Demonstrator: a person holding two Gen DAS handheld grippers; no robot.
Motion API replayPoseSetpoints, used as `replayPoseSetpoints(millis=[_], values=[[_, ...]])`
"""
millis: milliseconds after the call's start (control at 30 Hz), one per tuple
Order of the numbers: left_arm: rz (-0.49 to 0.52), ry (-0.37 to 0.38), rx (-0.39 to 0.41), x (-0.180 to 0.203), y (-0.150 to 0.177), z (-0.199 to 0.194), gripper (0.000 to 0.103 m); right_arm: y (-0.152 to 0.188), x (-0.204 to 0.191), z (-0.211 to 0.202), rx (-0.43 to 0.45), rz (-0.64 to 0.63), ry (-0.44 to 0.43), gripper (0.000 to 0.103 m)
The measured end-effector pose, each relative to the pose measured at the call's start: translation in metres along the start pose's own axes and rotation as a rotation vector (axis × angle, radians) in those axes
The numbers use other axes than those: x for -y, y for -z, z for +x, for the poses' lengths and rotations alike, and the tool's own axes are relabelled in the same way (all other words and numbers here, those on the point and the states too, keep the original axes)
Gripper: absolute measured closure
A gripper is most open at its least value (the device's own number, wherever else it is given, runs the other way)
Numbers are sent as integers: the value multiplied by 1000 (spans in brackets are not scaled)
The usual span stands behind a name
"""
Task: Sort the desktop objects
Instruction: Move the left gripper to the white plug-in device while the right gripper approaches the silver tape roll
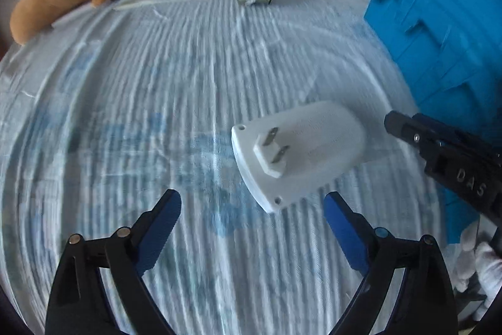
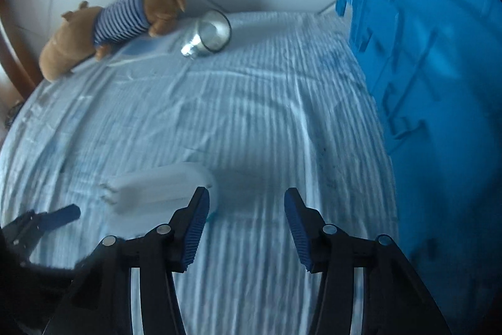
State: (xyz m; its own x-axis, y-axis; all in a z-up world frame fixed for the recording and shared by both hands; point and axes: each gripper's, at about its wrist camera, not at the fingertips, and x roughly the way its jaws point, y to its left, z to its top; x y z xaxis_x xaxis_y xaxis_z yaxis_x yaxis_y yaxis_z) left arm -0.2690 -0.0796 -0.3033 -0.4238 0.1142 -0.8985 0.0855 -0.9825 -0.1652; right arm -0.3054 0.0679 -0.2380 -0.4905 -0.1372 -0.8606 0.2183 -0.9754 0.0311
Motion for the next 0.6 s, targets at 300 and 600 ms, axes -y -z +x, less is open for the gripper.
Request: replayPoseSetpoints(millis=[300,600], values=[[-46,-146,55,-60,-41,12,10,-16,-19,54,-73,-45,-89,51],[-156,-175,127,-117,-80,-23,0,-31,-104,62,-82,-172,-322,48]])
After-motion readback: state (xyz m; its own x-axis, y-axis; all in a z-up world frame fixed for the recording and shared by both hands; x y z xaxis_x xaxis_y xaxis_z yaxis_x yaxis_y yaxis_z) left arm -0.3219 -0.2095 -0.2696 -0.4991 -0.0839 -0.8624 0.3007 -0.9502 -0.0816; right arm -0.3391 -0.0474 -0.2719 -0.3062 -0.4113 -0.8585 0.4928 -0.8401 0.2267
